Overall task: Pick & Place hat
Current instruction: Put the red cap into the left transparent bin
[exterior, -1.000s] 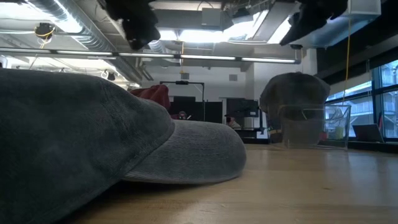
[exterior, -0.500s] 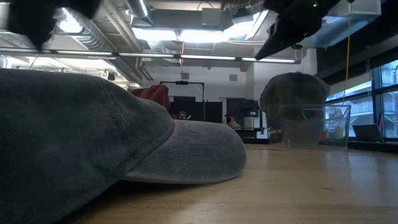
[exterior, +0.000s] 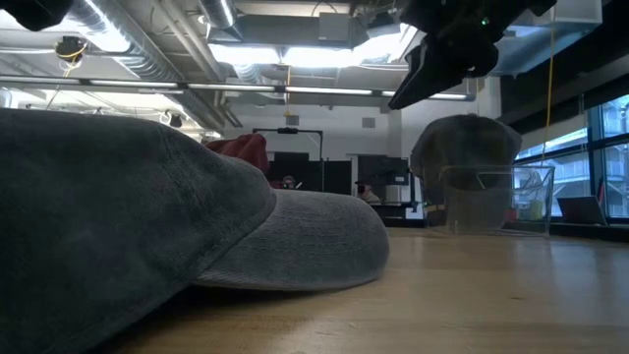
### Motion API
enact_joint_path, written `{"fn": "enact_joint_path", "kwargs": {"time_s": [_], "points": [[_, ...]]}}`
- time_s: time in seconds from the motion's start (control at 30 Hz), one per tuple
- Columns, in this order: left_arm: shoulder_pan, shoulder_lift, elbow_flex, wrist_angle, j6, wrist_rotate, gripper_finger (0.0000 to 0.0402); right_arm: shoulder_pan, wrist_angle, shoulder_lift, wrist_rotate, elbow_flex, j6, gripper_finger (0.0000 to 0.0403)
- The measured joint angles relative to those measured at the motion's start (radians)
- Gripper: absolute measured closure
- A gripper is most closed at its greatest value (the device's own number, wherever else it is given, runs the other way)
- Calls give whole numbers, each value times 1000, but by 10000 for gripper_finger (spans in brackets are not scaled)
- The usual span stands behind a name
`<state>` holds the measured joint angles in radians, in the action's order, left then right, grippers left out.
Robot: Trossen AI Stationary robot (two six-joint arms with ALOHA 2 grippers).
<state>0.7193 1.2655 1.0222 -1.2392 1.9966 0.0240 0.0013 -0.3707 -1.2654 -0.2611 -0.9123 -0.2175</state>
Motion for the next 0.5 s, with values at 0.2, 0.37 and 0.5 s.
{"fn": "enact_joint_path", "kwargs": {"time_s": [0.2, 0.37, 0.5], "points": [[11, 0, 0, -2, 36, -19, 196, 0, 1, 0, 0, 0, 0, 240], [40, 0, 0, 16, 64, -36, 164, 0, 1, 0, 0, 0, 0, 240], [89, 0, -14, -2, 180, -42, 160, 0, 1, 0, 0, 0, 0, 240]]}}
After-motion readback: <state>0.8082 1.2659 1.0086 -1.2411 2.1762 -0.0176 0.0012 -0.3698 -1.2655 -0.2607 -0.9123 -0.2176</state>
